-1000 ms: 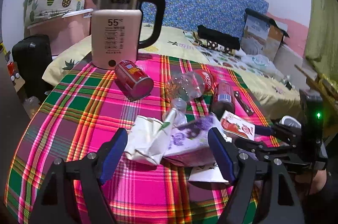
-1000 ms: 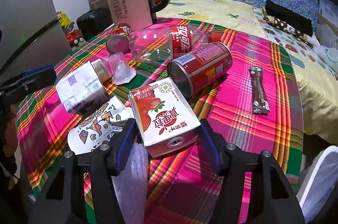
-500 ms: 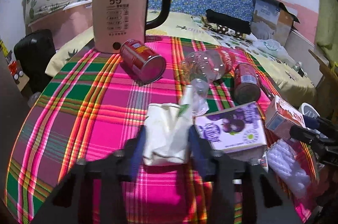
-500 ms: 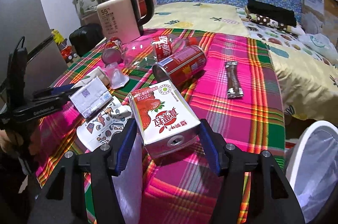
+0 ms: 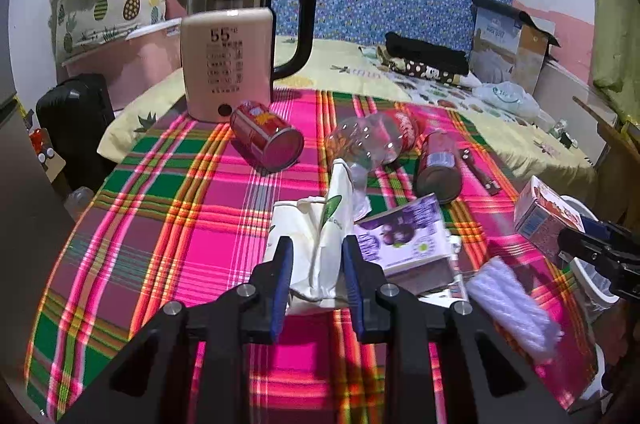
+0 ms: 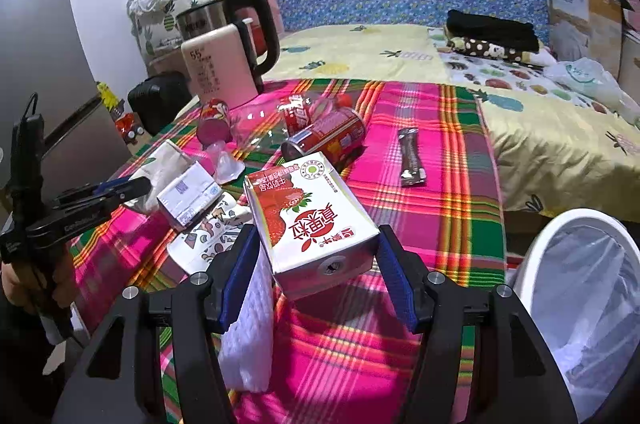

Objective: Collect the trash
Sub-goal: 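Grasp the red-and-white juice carton with the right gripper while the left grasps a white wrapper, then carry the carton and wrapper over the wastebasket and open both grippers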

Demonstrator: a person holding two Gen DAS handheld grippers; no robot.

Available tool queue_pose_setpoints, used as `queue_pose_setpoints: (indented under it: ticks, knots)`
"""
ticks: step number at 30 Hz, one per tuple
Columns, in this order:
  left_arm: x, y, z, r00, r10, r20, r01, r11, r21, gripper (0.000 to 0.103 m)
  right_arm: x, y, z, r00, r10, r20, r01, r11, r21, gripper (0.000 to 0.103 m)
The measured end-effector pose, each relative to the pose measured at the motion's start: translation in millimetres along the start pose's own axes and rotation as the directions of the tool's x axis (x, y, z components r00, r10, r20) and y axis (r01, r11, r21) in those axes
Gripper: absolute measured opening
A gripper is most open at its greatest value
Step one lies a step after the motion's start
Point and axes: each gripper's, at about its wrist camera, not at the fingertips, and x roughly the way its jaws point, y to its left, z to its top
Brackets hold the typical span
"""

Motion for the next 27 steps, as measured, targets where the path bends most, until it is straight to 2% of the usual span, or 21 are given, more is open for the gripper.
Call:
queue_pose_setpoints:
  ticks: [7,15,21,27]
  knots:
    - [-27,-20,6,0.998,-0.036,0.044,0.035,0.999,0.016,0.026,-20,-6,-6,0.999,-0.024,0.036,0.023,0.999,0.031,0.061]
    - [-34,-69,6,0.99,-0.139,0.033,0.136,0.988,0.077,0.026,-39,-22,-20,0.996,-0.069,0.048,0.065,0.995,0.08,0.061]
    - [-30,-116,7,0.974,-0.225,0.008,0.222,0.965,0.142,0.026,-58,-42,-30,0.99,-0.123,0.062,0.114,0.985,0.129,0.061]
    - [-19,-172,5,0.949,-0.313,-0.048,0.316,0.926,0.209,0.026,-79,-67,-43,0.978,-0.196,0.071,0.18,0.966,0.187,0.061]
